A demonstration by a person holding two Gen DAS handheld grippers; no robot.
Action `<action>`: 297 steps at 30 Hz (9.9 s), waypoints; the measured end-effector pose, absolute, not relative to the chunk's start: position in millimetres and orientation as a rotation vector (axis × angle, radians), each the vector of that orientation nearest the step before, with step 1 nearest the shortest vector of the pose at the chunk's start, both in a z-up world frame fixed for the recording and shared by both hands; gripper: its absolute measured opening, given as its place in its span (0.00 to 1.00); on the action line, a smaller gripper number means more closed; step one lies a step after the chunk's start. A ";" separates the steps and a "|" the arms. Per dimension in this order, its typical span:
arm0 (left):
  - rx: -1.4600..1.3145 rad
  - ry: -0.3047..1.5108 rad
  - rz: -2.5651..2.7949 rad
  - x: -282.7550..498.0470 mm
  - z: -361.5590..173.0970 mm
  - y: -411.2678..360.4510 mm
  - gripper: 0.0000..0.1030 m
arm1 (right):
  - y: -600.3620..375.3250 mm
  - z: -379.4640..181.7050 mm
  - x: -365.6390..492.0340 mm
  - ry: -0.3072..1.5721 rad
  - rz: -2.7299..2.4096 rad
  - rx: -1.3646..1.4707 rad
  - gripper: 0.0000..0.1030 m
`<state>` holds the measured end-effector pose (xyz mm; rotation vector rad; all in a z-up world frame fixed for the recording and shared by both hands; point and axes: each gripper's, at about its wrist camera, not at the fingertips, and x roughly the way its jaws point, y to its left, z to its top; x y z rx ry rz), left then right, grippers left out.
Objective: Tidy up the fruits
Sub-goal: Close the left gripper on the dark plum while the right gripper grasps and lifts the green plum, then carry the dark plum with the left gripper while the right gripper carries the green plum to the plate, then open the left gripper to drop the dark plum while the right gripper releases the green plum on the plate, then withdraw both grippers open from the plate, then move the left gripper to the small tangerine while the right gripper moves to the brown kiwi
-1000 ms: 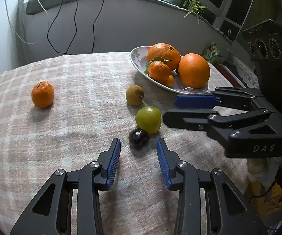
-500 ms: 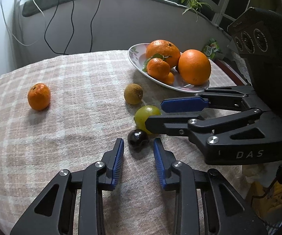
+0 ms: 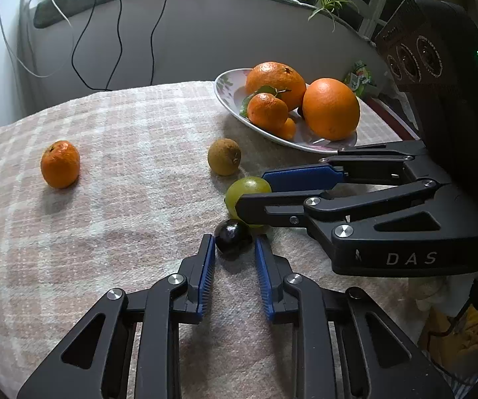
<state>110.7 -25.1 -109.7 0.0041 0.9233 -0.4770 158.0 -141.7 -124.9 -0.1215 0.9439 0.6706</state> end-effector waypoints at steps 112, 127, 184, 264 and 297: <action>0.032 0.834 -0.483 214.5 -60.2 -67.2 0.19 | -328.7 -63.0 224.4 0.779 0.424 0.031 0.29; 0.038 0.854 -0.484 231.1 -67.0 -76.1 0.19 | -320.7 -74.3 248.5 0.805 0.435 0.016 0.30; 0.057 0.766 -0.443 186.4 -35.4 -53.2 0.25 | -285.4 -38.9 193.3 0.720 0.418 -0.068 0.63; -0.051 0.820 -0.299 174.4 -100.2 90.2 0.41 | -124.2 -126.6 168.1 0.936 0.403 0.024 0.43; -0.041 0.835 -0.334 192.8 -107.7 84.1 0.44 | -109.4 -132.4 184.1 0.897 0.328 -0.030 0.35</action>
